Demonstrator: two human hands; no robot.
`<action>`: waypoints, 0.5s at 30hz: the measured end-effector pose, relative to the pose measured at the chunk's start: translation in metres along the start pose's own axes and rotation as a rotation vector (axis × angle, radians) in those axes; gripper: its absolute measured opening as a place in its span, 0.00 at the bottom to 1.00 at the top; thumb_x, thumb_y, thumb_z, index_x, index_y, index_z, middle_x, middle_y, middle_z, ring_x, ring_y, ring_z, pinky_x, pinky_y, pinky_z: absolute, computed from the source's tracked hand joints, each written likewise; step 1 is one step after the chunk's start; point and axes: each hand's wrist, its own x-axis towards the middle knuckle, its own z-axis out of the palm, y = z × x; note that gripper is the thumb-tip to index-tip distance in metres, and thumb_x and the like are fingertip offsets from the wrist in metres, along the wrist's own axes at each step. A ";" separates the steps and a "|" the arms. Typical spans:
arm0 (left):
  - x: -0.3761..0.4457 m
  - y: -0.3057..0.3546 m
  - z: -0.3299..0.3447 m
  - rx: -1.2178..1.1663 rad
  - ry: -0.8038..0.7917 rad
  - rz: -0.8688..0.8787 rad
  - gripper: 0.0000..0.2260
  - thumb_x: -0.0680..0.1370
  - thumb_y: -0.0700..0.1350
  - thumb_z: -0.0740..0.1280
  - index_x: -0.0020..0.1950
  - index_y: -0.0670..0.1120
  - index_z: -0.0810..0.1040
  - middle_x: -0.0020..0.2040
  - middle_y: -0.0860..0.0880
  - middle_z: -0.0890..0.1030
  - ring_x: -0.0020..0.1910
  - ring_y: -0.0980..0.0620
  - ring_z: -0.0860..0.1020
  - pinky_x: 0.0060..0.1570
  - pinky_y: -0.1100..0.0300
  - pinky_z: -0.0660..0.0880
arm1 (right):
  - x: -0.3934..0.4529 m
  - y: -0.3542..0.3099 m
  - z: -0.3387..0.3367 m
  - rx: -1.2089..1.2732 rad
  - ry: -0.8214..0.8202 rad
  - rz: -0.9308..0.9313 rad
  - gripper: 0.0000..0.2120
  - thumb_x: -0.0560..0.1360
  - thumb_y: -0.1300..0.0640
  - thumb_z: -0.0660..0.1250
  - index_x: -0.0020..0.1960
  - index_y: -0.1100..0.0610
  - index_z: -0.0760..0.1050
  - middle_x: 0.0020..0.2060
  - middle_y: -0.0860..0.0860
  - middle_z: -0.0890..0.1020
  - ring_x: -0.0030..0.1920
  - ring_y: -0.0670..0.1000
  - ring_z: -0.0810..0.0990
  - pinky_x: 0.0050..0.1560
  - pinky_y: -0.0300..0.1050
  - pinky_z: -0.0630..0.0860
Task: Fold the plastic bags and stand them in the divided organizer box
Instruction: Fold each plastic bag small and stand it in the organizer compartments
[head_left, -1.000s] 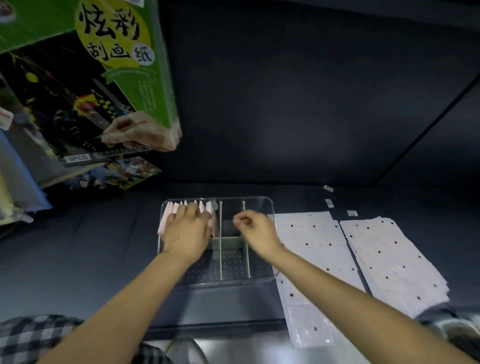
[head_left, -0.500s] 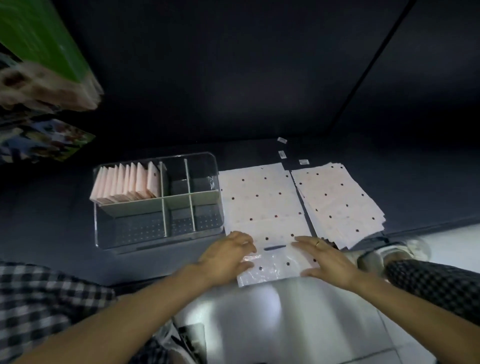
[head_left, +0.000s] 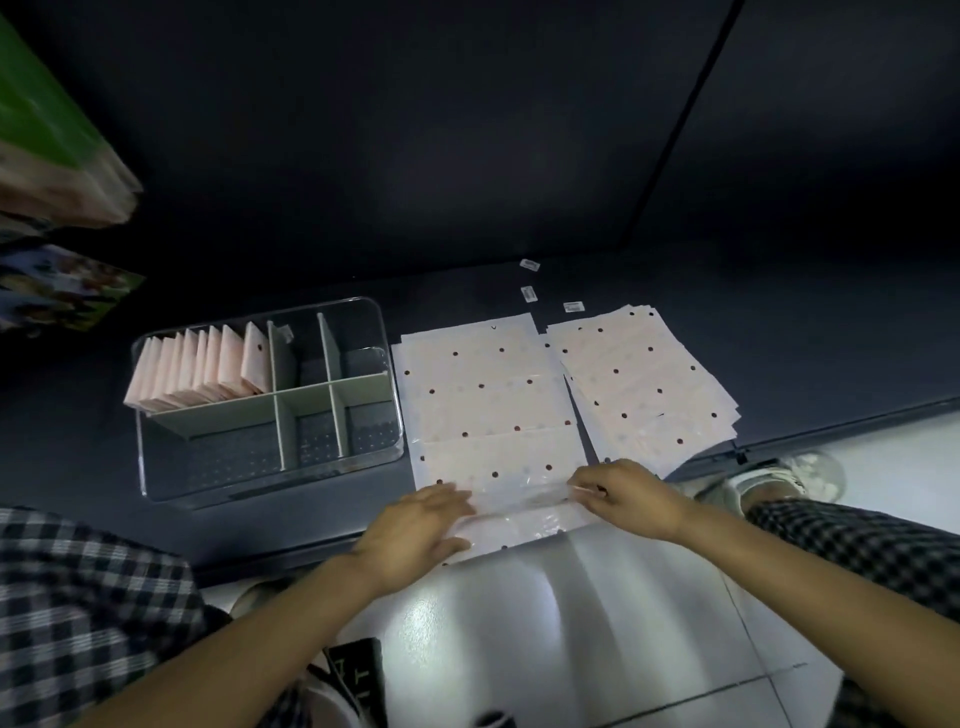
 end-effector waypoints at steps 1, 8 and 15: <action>0.001 0.002 -0.007 -0.032 0.003 -0.028 0.16 0.80 0.54 0.60 0.66 0.52 0.72 0.65 0.52 0.75 0.66 0.52 0.70 0.62 0.60 0.68 | 0.002 -0.003 -0.009 0.076 -0.011 0.006 0.05 0.77 0.58 0.62 0.45 0.50 0.76 0.37 0.44 0.79 0.37 0.43 0.74 0.41 0.37 0.69; 0.016 0.013 -0.076 -0.395 0.402 -0.111 0.06 0.79 0.46 0.65 0.55 0.49 0.75 0.47 0.54 0.79 0.43 0.54 0.75 0.45 0.62 0.69 | 0.037 -0.016 -0.081 0.571 0.092 0.065 0.03 0.74 0.63 0.67 0.46 0.56 0.76 0.40 0.42 0.80 0.41 0.39 0.77 0.43 0.30 0.69; 0.031 0.018 -0.068 -0.051 0.704 0.097 0.15 0.75 0.39 0.69 0.62 0.42 0.77 0.65 0.46 0.75 0.66 0.46 0.72 0.69 0.52 0.65 | 0.114 -0.007 -0.085 0.541 0.300 0.217 0.03 0.75 0.61 0.67 0.48 0.58 0.75 0.46 0.49 0.76 0.49 0.50 0.74 0.44 0.39 0.69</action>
